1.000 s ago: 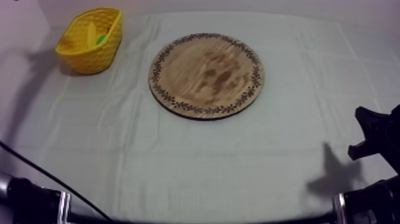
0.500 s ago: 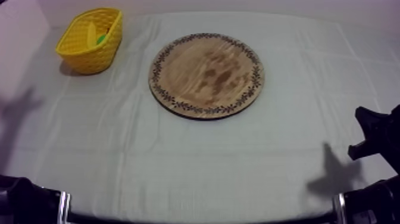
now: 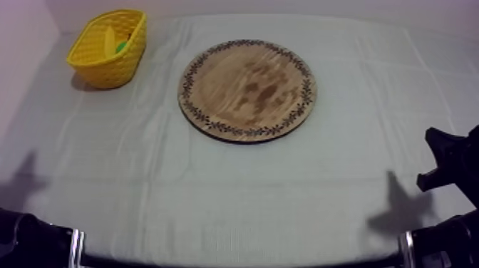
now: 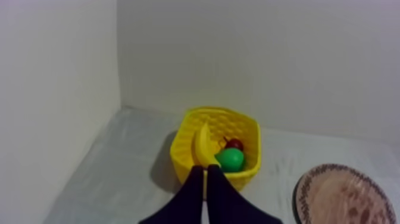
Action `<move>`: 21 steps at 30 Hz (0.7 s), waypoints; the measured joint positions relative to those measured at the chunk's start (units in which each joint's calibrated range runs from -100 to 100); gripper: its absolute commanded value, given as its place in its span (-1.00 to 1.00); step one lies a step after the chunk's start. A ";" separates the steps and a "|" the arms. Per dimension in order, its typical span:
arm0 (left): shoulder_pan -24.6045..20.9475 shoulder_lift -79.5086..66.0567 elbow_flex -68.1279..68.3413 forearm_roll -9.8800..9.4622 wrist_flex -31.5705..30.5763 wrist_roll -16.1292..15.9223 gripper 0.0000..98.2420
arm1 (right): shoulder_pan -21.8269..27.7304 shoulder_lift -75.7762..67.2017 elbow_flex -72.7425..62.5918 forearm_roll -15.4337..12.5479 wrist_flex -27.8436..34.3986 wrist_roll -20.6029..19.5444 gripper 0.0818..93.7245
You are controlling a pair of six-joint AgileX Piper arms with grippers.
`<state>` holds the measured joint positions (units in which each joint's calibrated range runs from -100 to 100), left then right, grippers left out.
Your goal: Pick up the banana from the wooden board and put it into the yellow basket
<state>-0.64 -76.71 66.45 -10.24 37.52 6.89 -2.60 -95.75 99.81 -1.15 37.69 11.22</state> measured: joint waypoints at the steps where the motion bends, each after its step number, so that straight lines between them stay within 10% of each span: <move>1: 0.20 -2.42 2.71 -0.08 -0.35 -0.14 -1.00 | 0.00 0.00 0.00 0.00 0.00 0.00 -0.99; 9: 0.91 -17.18 22.27 -0.40 -6.75 -1.28 -1.00 | 0.00 0.00 0.00 0.00 -0.06 0.00 -0.99; 21: 0.19 -22.95 33.40 6.58 -8.01 -6.89 -1.00 | 0.00 0.00 0.00 0.00 -0.06 0.00 -0.99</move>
<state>-0.45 -99.66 99.86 -3.66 29.51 0.00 -2.60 -95.75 99.81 -1.15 37.63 11.22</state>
